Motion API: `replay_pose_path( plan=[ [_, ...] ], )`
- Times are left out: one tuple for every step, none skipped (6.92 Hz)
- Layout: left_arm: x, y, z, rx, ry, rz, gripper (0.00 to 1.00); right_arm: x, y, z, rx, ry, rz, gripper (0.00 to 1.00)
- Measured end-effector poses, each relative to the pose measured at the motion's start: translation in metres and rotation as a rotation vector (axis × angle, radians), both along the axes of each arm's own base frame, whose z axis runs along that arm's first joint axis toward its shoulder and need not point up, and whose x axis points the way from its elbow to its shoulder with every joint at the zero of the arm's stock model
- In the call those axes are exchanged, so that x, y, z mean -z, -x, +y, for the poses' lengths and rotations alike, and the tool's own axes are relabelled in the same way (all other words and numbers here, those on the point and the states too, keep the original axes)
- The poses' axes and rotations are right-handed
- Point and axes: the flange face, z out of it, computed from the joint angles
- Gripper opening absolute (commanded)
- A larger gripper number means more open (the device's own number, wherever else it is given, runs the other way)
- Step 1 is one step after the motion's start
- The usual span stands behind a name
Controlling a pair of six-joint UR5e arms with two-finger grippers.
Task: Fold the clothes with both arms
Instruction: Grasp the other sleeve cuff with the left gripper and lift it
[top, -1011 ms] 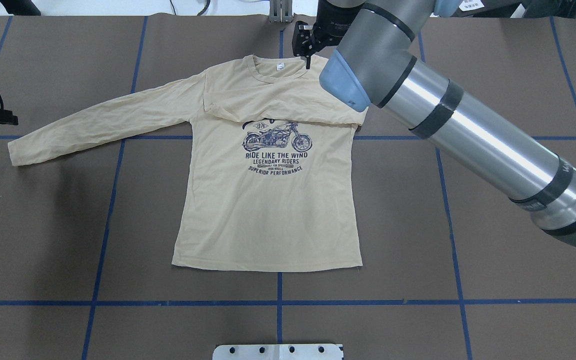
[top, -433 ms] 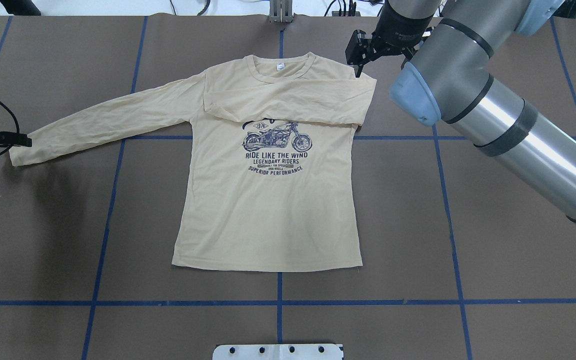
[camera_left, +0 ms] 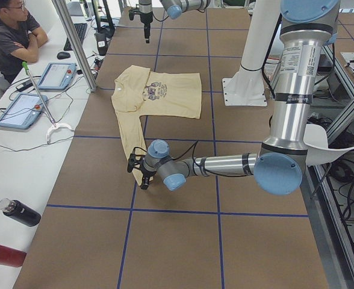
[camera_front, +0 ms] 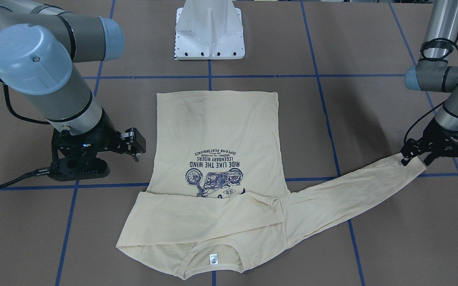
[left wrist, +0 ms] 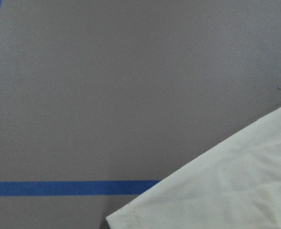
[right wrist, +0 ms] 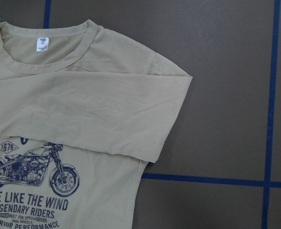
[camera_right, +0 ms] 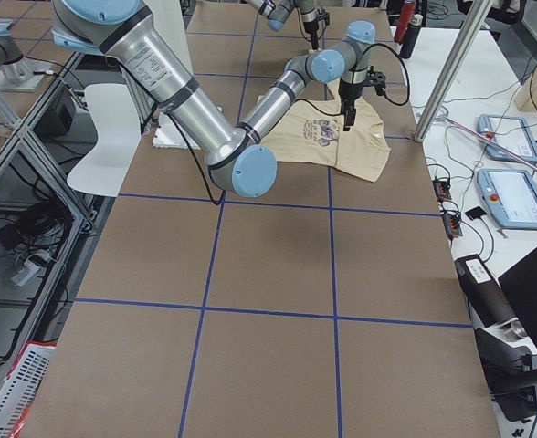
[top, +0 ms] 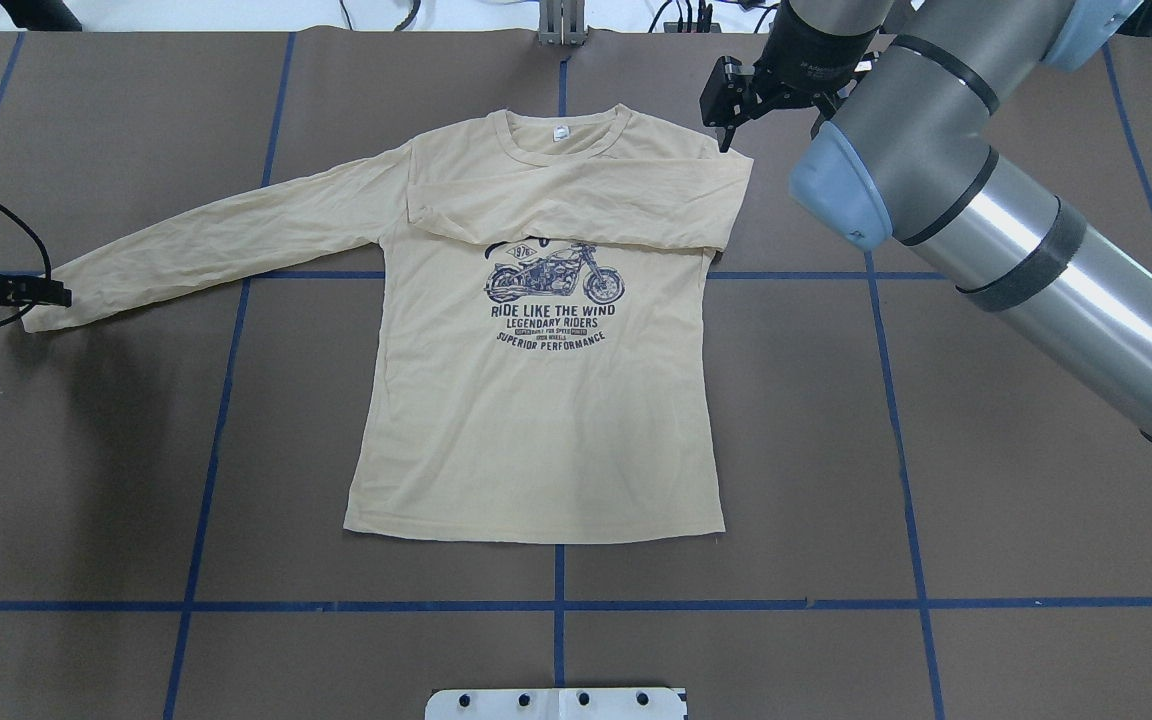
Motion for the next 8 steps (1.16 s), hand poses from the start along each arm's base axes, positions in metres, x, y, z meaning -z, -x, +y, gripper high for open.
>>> replay_pose_path(
  plan=[
    [0.000, 0.000, 0.000, -0.001, 0.000, 0.000, 0.64, 0.000, 0.000, 0.000, -0.001, 0.001, -0.001, 1.00],
    [0.000, 0.000, 0.001, -0.003, -0.002, -0.002, 0.64, 0.001, 0.000, 0.000, -0.001, 0.001, -0.002, 1.00],
    [-0.001, 0.000, 0.001, -0.006, -0.005, -0.004, 0.49, 0.002, 0.000, 0.000, 0.000, 0.000, -0.004, 1.00],
    [-0.002, 0.001, 0.002, -0.009, -0.005, -0.007, 0.31, 0.002, 0.000, 0.000, 0.000, -0.001, -0.004, 1.00],
    [-0.004, 0.003, 0.004, -0.009, -0.002, -0.010, 0.21, 0.003, 0.000, 0.000, -0.001, -0.002, -0.004, 1.00],
    [-0.003, 0.003, 0.005, -0.010, -0.002, -0.009, 0.09, 0.003, 0.000, 0.000, -0.001, -0.003, -0.005, 1.00],
    [0.001, 0.003, 0.004, -0.011, -0.006, -0.006, 0.00, 0.004, 0.000, 0.000, -0.001, -0.002, -0.005, 1.00],
    [0.008, 0.003, 0.003, -0.010, -0.006, -0.005, 0.00, 0.004, 0.000, 0.000, -0.002, -0.002, -0.005, 1.00]
  ],
)
